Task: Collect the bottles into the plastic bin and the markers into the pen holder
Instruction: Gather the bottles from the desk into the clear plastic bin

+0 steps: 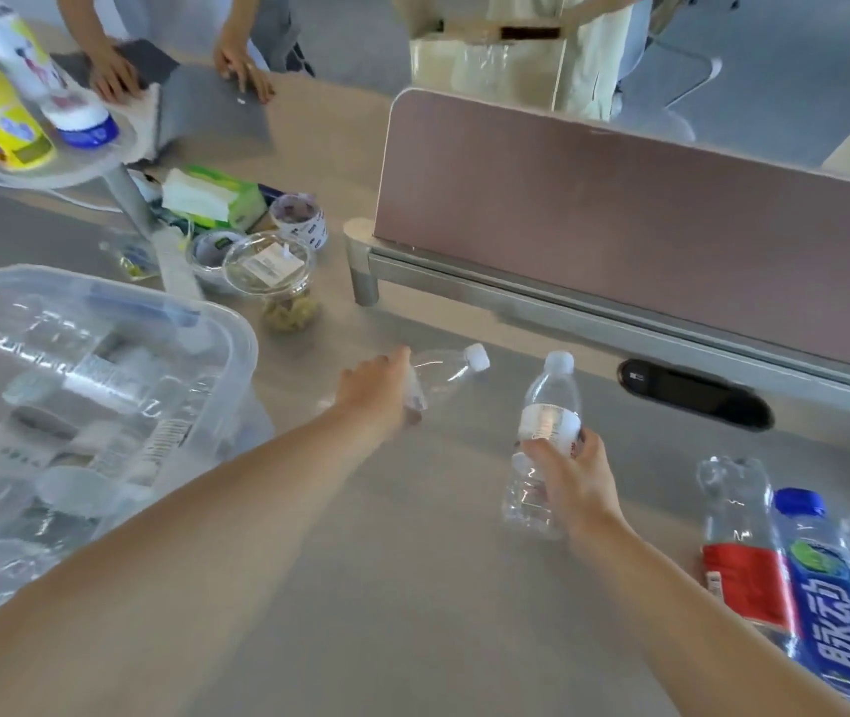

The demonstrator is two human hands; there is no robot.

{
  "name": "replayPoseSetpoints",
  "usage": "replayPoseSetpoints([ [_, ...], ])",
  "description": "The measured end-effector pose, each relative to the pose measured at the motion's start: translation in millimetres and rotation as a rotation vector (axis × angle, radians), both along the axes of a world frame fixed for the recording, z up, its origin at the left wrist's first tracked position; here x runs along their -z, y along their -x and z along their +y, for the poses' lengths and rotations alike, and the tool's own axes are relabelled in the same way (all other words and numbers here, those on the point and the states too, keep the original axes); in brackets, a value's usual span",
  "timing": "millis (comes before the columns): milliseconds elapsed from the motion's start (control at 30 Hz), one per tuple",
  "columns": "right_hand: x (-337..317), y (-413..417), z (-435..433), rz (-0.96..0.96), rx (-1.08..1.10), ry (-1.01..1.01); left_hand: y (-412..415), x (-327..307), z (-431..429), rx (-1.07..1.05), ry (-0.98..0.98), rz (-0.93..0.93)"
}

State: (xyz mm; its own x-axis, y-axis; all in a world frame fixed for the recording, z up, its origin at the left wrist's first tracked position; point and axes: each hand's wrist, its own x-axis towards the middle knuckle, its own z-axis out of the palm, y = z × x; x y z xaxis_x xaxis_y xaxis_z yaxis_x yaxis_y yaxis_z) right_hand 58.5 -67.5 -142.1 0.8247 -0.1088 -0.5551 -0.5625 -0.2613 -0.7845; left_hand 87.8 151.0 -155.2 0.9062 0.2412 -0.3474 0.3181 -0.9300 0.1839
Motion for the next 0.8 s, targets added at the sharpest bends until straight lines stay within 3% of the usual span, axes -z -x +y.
replayPoseSetpoints([
  [100, -39.5, -1.0, 17.7, -0.108, -0.023, -0.012, 18.0, -60.7, -8.8, -0.087, 0.321, -0.195],
  [300, -114.4, 22.7, 89.6, -0.275, -0.091, -0.14, 69.1, -185.7, 33.6, -0.347, 0.686, -0.411],
  [467, -162.9, 71.1, 175.4, -0.371, -0.231, -0.279, 145.0, -226.1, 117.6, -0.48, 0.575, -0.664],
  [533, -170.6, 92.8, 202.4, -0.396, -0.291, -0.319, 172.9, -221.8, 149.8, -0.576, 0.563, -0.681],
  [667, -169.9, 131.9, 242.0, -0.405, -0.412, -0.335, 237.1, -176.5, 185.9, -0.639, 0.441, -0.529],
  [800, -166.1, 154.0, 264.8, -0.42, -0.462, -0.248, 295.4, -113.7, 178.0, -0.619, 0.067, -0.17],
])
